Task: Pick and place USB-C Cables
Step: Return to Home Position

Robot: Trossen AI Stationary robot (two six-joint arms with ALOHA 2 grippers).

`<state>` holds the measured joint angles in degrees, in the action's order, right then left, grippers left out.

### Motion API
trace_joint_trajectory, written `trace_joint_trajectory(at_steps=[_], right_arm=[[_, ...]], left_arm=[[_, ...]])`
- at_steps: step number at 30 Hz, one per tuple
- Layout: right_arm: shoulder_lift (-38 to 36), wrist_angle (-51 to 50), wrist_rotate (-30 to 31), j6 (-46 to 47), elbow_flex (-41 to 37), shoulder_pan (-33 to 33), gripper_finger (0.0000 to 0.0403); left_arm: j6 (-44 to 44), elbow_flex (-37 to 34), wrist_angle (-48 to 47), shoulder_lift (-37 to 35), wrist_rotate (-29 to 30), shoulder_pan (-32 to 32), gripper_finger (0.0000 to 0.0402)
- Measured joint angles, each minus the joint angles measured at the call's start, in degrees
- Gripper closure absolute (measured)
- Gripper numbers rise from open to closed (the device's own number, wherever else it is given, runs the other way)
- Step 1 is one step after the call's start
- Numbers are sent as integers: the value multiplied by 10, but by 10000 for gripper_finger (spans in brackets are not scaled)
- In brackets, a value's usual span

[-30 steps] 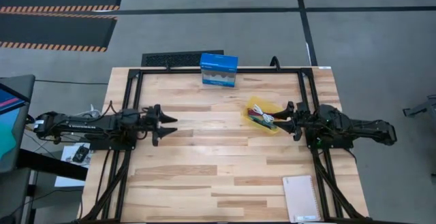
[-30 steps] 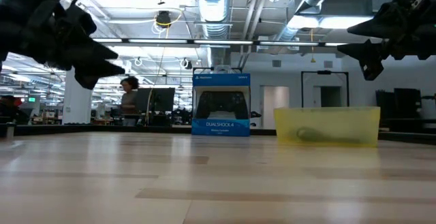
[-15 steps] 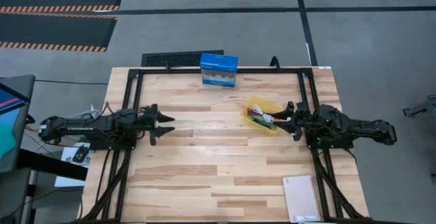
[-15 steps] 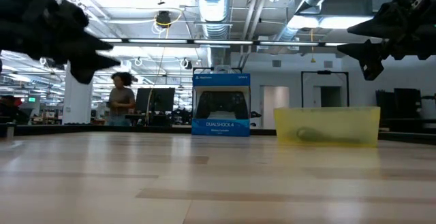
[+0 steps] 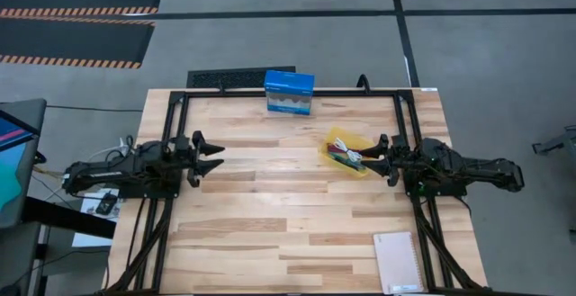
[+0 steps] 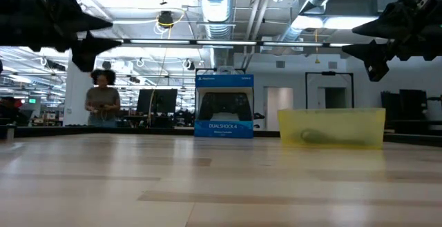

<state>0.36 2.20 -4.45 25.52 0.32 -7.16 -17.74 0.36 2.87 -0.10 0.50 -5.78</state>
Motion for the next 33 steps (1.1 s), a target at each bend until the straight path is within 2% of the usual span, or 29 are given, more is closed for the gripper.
trace_joint_trajectory(at_steps=[7, 18, 33], right_arm=[[1, 0, 0, 0, 0, 0, 179], [1, 0, 0, 0, 0, 0, 179], [1, 0, 0, 0, 0, 0, 179]], left_arm=[[0, 0, -12, 1, 2, -13, 191], [0, 0, -10, 1, 2, -112, 191], [0, 0, -10, 1, 1, -95, 191]])
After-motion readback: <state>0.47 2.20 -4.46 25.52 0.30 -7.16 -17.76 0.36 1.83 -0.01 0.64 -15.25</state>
